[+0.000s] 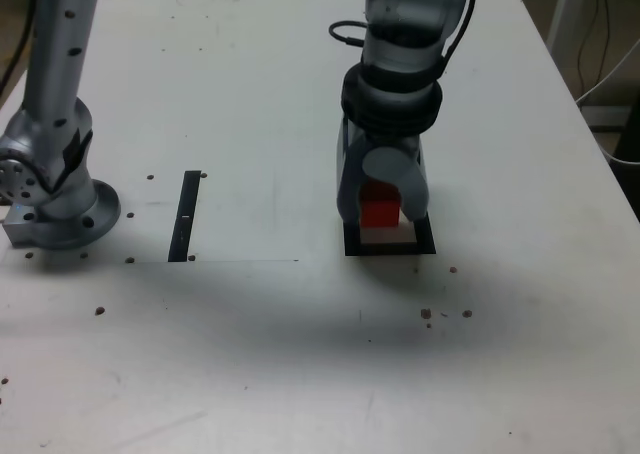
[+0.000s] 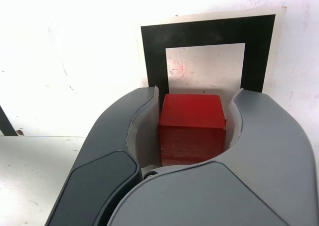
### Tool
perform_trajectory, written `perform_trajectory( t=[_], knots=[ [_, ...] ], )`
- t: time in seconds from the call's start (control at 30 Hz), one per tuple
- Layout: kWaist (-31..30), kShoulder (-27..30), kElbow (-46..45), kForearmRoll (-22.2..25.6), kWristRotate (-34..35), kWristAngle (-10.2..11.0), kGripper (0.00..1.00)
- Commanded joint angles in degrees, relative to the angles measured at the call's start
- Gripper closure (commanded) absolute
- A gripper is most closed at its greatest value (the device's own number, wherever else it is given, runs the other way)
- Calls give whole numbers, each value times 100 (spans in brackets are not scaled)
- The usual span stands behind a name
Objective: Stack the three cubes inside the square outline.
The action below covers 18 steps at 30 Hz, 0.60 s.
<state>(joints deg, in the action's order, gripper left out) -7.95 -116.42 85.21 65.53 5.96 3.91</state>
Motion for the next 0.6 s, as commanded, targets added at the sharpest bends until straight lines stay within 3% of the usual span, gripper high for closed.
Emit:
perform_trajectory(
  t=[0.0, 0.57],
  knots=[
    [35, -73, 15, -63, -20, -14, 70],
    [187, -264, -67, -163, -101, -43, 68]
  ],
)
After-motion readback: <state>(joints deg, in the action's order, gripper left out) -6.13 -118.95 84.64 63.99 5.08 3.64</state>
